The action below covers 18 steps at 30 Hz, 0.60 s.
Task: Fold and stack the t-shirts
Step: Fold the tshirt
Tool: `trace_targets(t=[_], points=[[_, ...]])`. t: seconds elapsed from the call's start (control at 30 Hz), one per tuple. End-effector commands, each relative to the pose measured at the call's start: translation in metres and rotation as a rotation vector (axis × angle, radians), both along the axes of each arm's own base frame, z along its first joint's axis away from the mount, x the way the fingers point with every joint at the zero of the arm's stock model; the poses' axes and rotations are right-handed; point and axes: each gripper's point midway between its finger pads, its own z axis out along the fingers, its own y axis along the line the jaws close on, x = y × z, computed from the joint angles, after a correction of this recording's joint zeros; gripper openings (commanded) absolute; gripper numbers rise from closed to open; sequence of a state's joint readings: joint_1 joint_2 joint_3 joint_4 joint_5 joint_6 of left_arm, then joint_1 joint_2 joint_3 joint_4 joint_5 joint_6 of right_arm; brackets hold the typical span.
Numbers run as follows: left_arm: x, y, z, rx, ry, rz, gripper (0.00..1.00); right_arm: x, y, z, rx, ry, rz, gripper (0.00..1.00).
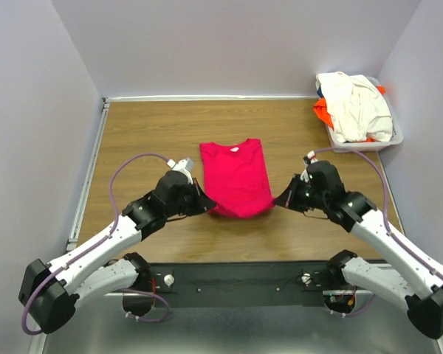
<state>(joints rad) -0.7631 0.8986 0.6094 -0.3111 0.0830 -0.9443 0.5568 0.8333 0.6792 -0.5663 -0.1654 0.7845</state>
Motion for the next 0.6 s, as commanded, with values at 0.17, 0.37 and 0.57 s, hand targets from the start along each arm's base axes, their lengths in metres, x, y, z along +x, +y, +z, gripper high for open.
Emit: trace_targets(t=[0.17, 0.37, 0.57], points=[[0.069, 0.003, 0.031, 0.015, -0.12, -0.047, 0.0, 0.081, 0.007, 0.024, -0.191, -0.068, -0.096, 0.0], [0.105, -0.001, 0.038, -0.045, -0.124, -0.058, 0.0, 0.133, 0.015, 0.039, -0.238, -0.101, -0.125, 0.01], [0.157, 0.004, 0.041, -0.076, -0.113, -0.04, 0.0, 0.198, 0.019, 0.045, -0.225, -0.11, -0.125, 0.01]])
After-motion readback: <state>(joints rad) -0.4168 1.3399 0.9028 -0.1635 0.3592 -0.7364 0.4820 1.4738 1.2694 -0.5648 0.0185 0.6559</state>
